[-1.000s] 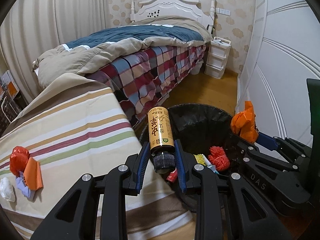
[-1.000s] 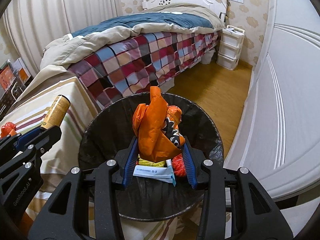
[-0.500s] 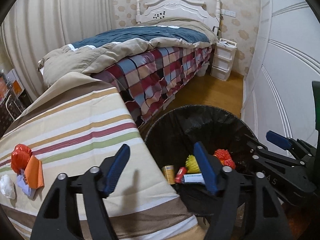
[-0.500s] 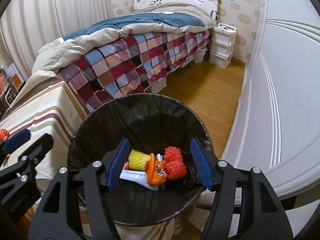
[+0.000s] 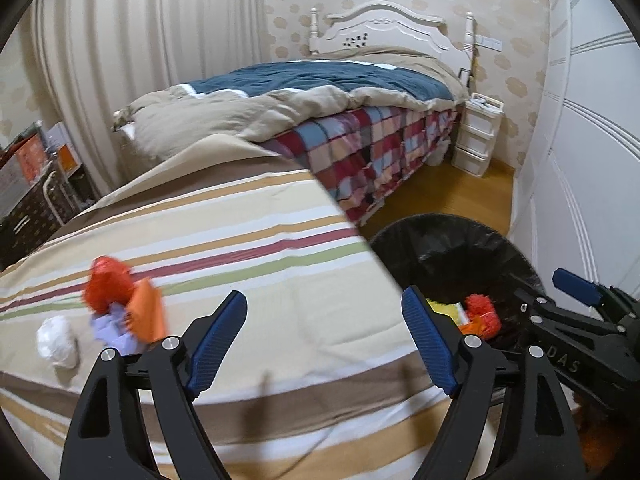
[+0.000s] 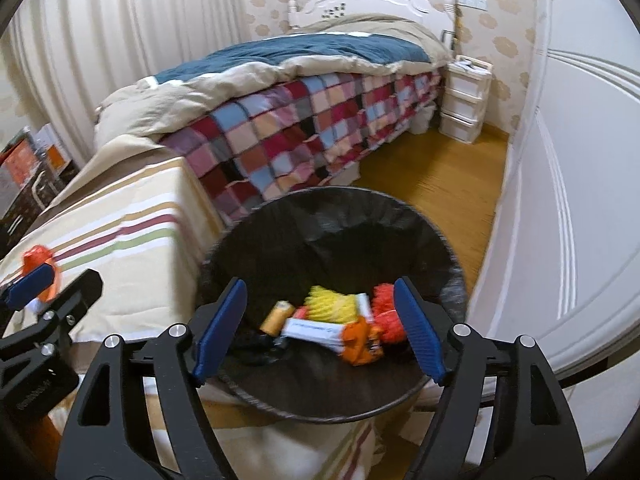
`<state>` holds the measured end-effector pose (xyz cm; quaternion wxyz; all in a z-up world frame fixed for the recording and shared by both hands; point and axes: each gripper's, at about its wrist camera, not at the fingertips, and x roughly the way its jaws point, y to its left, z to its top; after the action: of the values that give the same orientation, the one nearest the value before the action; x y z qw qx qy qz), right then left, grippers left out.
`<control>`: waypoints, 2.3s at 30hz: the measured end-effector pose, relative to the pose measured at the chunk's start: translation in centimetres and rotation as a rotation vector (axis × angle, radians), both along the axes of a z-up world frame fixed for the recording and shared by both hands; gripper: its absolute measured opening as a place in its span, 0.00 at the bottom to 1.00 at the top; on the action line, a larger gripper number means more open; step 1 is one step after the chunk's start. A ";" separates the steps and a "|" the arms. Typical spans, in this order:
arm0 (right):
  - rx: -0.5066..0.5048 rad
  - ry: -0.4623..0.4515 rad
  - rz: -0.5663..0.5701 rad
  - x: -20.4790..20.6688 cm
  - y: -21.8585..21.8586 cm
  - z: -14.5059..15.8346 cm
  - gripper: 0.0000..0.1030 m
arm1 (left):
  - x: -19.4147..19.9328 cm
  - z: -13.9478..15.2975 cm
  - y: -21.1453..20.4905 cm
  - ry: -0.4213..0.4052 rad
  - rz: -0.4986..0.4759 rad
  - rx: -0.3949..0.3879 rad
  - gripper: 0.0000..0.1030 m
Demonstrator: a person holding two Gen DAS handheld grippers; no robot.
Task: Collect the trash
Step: 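Return both tools to the bed and grasp the white tissue ball with the left tool, then grasp the orange paper sheet with the right tool while the left tool holds the tissue ball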
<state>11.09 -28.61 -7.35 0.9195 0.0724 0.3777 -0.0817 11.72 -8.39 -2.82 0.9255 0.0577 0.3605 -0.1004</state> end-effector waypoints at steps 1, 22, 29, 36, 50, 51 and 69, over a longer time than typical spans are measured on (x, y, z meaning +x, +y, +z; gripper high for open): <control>0.003 -0.003 0.017 -0.1 0.8 0.2 0.72 | -0.3 0.0 0.6 -0.005 0.013 0.009 0.77; -0.055 0.071 0.344 0.8 16.3 -0.8 0.72 | -1.5 -1.8 16.6 0.074 0.352 0.013 0.77; -0.071 0.091 0.413 1.5 19.6 -1.1 0.72 | 0.0 -2.1 20.2 0.096 0.395 0.022 0.77; -0.071 0.102 0.441 2.2 21.6 -1.2 0.72 | 0.9 -2.7 21.8 0.140 0.349 -0.003 0.54; -0.086 0.131 0.453 4.2 24.3 -1.7 0.72 | 0.0 -2.9 22.9 0.149 0.313 -0.012 0.37; -0.086 0.132 0.452 4.2 24.2 -1.7 0.72 | 0.0 -2.9 23.0 0.150 0.315 -0.012 0.37; -0.078 0.137 0.467 6.8 26.9 -1.7 0.72 | -0.6 -2.9 24.7 0.149 0.338 -0.040 0.37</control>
<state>17.86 -1.69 -9.09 0.8878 -0.0583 0.4421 0.1138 11.15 16.33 -5.73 0.9009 -0.0296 0.4306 0.0453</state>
